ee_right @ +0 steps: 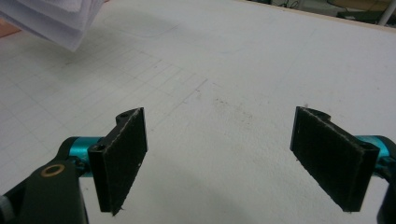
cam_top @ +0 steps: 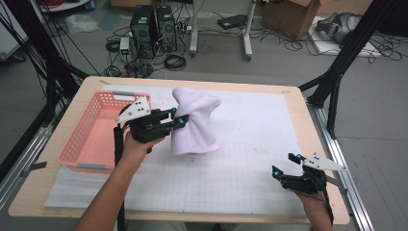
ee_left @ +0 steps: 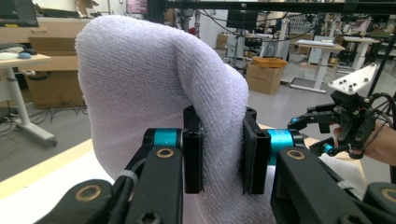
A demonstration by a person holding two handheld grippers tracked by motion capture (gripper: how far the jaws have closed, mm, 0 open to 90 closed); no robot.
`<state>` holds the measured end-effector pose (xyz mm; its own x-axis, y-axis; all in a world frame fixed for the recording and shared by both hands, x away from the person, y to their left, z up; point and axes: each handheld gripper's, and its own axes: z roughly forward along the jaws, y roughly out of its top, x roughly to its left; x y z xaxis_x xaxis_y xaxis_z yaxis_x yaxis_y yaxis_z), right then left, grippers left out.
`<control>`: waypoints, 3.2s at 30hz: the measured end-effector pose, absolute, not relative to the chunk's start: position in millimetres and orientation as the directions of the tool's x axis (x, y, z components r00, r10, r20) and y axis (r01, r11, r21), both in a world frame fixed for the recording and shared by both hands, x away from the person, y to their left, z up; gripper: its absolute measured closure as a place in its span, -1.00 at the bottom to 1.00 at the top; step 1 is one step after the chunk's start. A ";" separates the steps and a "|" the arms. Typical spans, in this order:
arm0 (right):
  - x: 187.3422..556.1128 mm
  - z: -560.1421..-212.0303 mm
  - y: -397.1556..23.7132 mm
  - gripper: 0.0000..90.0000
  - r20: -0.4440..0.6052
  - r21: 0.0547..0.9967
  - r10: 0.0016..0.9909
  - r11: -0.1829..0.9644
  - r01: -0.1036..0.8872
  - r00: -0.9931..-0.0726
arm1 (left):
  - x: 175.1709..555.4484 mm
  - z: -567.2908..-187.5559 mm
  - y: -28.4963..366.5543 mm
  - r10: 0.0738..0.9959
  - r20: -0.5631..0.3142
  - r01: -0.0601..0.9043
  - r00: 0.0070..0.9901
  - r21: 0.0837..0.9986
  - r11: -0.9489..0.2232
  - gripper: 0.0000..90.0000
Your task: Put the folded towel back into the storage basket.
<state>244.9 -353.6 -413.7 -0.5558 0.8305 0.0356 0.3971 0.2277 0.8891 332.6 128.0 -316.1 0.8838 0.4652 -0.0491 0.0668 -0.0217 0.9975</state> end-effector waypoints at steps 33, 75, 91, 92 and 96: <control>245.3 -409.5 -345.8 -0.61 0.021 0.888 0.830 0.240 0.391 -0.557 | 331.7 -272.6 268.9 0.613 -0.048 0.041 0.789 0.999 0.025 0.64; 248.5 -420.8 -334.8 -0.61 -0.020 0.863 0.813 0.308 0.401 -0.582 | 340.0 -341.7 366.7 0.641 -0.176 0.204 0.747 0.978 0.030 0.64; 248.4 -422.8 -336.2 -0.61 -0.018 0.858 0.811 0.313 0.408 -0.584 | 347.9 -362.8 351.3 0.597 -0.200 0.265 0.777 0.964 -0.021 0.64; 248.4 -422.7 -336.1 -0.61 -0.017 0.858 0.811 0.312 0.407 -0.585 | 347.9 -362.8 351.3 0.597 -0.200 0.265 0.777 0.964 -0.021 0.64; 248.0 -422.8 -335.7 -0.61 -0.016 0.856 0.811 0.313 0.411 -0.585 | 352.7 -366.4 344.8 0.589 -0.198 0.263 0.783 0.964 -0.026 0.64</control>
<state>248.0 -335.7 -422.8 -0.5846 0.8112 -0.0161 0.4108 0.3130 0.8563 352.7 344.8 -366.4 0.7832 0.5895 -0.1979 0.2633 -0.0260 0.9644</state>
